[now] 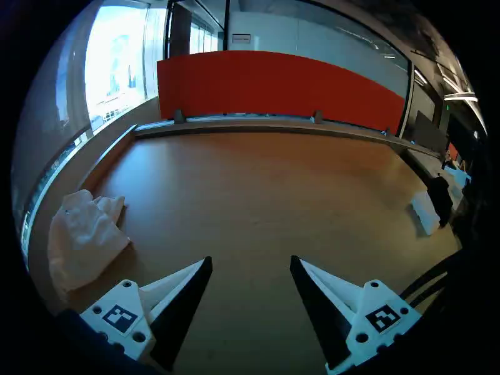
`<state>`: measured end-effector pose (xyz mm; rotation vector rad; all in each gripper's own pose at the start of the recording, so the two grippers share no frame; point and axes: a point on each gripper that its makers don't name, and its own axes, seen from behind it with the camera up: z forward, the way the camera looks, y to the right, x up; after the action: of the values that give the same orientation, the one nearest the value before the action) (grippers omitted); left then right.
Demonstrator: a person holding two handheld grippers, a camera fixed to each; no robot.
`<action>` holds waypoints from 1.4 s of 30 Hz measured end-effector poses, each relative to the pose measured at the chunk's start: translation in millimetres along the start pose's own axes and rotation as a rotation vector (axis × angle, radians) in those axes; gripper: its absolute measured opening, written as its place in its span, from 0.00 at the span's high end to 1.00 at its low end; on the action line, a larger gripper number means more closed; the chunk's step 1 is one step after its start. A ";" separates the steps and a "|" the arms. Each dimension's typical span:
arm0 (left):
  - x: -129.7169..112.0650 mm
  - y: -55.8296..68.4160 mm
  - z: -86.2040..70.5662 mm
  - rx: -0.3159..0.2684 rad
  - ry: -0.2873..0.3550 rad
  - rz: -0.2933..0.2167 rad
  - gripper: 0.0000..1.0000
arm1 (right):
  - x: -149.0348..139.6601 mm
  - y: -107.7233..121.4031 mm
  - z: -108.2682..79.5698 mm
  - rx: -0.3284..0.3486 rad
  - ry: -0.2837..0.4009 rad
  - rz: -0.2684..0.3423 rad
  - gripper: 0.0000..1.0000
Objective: Fold towel
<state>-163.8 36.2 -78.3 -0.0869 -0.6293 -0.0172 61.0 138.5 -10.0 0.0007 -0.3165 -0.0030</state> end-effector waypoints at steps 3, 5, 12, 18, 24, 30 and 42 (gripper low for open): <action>7.8 1.4 2.4 -0.002 0.019 -0.003 0.08 | 10.6 -10.0 0.5 0.002 0.041 0.003 0.00; 14.0 2.4 3.7 -0.003 0.035 -0.007 0.08 | 18.7 -18.6 -0.1 0.010 0.067 0.005 0.00; 41.3 0.3 8.3 0.009 0.110 -0.023 0.08 | 47.1 -49.9 -3.3 0.032 0.160 0.000 0.00; 70.8 -3.3 10.9 0.031 0.207 -0.026 0.08 | 63.8 -76.5 -4.3 0.047 0.207 -0.005 0.00; 103.4 -10.2 9.7 0.054 0.326 -0.048 0.08 | 67.4 -100.1 -1.8 0.060 0.221 -0.008 0.00; 133.3 -19.7 2.4 0.077 0.437 -0.061 0.08 | 77.3 -119.1 -2.6 0.049 0.238 -0.011 0.00; 155.1 -31.8 0.1 0.106 0.538 -0.028 0.08 | 75.0 -145.5 -4.1 0.028 0.229 -0.017 0.00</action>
<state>-39.9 6.2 15.5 0.0304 -0.0931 -0.0332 133.1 -7.3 9.3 0.0309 -0.0872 -0.0152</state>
